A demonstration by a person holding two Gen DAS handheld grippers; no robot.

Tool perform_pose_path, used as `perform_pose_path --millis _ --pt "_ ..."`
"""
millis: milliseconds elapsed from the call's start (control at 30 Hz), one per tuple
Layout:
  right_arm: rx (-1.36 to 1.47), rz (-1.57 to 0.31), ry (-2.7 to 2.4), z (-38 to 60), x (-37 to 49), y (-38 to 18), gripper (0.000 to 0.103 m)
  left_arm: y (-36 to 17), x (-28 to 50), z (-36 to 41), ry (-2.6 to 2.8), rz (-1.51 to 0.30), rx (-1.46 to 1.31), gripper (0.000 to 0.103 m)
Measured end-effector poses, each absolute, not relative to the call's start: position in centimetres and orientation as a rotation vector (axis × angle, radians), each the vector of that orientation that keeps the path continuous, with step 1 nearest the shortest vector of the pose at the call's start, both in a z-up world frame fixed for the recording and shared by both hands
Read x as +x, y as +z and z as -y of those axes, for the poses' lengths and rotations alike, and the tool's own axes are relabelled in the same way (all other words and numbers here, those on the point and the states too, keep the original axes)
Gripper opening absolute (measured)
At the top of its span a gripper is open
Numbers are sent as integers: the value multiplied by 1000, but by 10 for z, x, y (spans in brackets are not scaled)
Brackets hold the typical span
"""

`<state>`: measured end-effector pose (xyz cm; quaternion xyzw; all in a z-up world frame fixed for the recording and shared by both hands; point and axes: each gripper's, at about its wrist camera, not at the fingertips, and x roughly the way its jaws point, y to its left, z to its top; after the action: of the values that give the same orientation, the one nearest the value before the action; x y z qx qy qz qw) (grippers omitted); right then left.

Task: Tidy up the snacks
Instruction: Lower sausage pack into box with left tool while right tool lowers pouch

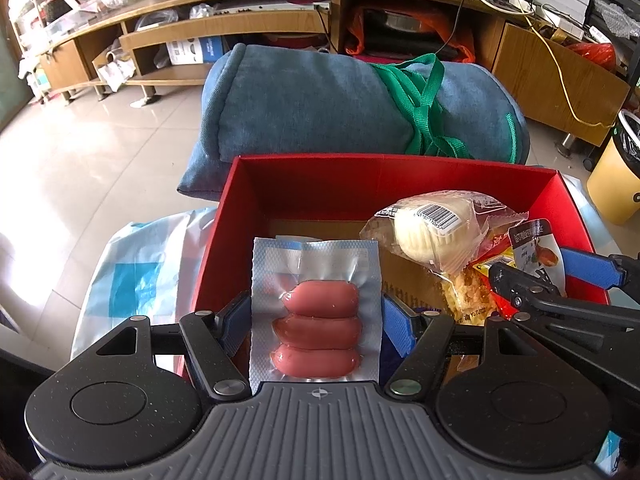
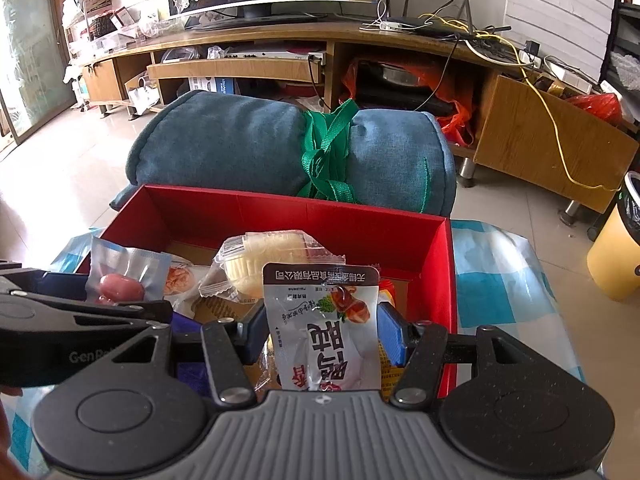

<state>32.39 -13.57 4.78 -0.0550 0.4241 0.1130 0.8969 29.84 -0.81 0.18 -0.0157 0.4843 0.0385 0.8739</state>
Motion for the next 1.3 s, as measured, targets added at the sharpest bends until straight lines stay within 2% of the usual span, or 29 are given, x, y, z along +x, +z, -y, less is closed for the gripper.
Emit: perform_pose_path --millis 633,967,1300 --pt "-128 -866 220 133 322 48 53 1 298 8 85 -1015 -33 75" --pt "-113 -840 208 137 319 57 54 9 295 7 87 -983 -26 81" --pt "-99 -833 225 136 316 63 54 15 293 1 90 -971 -42 82"
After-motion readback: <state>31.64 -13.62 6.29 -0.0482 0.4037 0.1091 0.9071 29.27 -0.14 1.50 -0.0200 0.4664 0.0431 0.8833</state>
